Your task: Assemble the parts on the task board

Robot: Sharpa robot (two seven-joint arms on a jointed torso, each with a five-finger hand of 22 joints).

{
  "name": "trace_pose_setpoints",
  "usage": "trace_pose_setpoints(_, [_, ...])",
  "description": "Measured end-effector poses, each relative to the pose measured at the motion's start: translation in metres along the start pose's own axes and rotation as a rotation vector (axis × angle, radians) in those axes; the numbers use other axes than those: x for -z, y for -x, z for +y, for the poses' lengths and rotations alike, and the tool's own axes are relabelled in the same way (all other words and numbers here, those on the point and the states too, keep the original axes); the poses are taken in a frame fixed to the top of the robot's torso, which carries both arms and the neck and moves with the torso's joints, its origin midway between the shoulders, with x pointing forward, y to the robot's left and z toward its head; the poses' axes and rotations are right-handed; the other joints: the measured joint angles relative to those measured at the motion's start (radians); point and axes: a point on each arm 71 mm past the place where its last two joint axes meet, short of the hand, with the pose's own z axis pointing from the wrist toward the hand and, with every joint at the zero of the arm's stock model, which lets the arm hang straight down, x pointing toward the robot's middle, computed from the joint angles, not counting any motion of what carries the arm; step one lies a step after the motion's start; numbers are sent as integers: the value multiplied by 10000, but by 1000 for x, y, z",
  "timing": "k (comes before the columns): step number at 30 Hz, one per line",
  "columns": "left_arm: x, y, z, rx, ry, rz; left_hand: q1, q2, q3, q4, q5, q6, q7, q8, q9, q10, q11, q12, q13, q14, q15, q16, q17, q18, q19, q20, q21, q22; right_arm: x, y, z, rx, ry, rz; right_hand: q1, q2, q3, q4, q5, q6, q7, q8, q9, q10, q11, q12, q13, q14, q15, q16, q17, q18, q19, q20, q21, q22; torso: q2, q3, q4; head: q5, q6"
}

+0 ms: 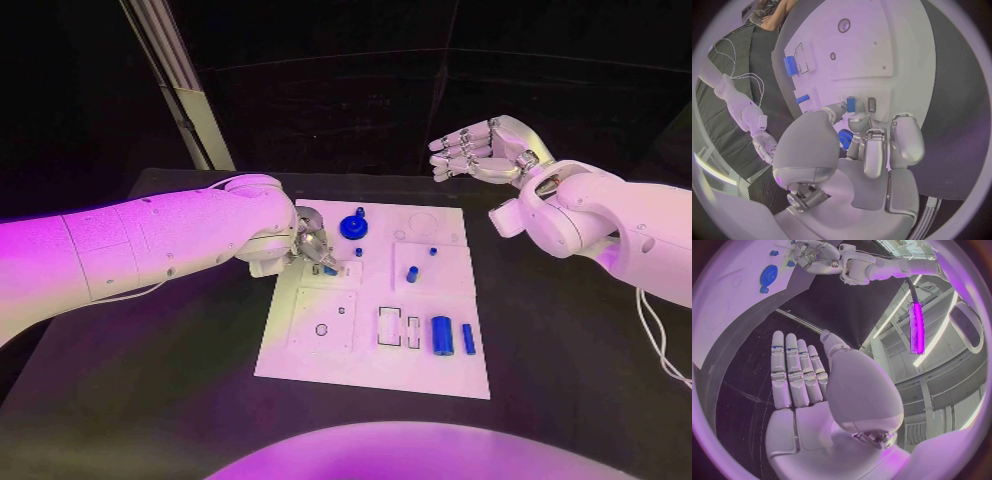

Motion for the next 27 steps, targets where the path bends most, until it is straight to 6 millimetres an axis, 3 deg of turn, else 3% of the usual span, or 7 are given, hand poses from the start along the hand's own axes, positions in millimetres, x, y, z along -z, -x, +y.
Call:
trace_pose_setpoints(14, [-3,2,-1,-62,85,42,-196,69,108,2,-32,41,-31,70,29,1,0,0,-13,0,0,0,0,0,0,0,0,-1,0,0,0,-7,2,19,0,0,0,0,-2,0,0,0,0,1,0,0,0,0,0,0,1,0,0,0,1,1,-1,-7,-50,-9,12])
trace_pose_setpoints(24, [-5,3,-3,-174,166,133,-508,18,355,-246,-48,218,-136,96,71,146,-74,132,180,0,0,0,0,0,34,-33,54,102,0,-1,1,-19,9,45,0,0,0,0,-3,0,0,0,0,1,0,0,0,0,0,0,2,0,0,0,4,2,0,-13,-84,37,-5])
trace_pose_setpoints(25, [-5,3,-3,-186,176,143,-663,15,396,-287,-48,247,-165,109,74,186,-114,132,209,0,0,0,-1,-138,68,-68,93,132,0,-1,1,-20,9,48,0,0,0,0,-3,0,0,0,0,1,0,0,0,0,0,0,2,1,0,0,4,3,0,-15,-88,46,4])
trace_pose_setpoints(27, [-5,3,-3,-210,195,168,-741,27,521,-412,-68,282,-198,109,73,196,-124,198,254,0,0,0,0,-152,68,-68,118,162,0,-1,1,-25,13,58,0,0,0,0,-3,0,0,0,0,1,0,0,0,0,0,0,2,0,0,0,5,2,0,-18,-92,57,22])
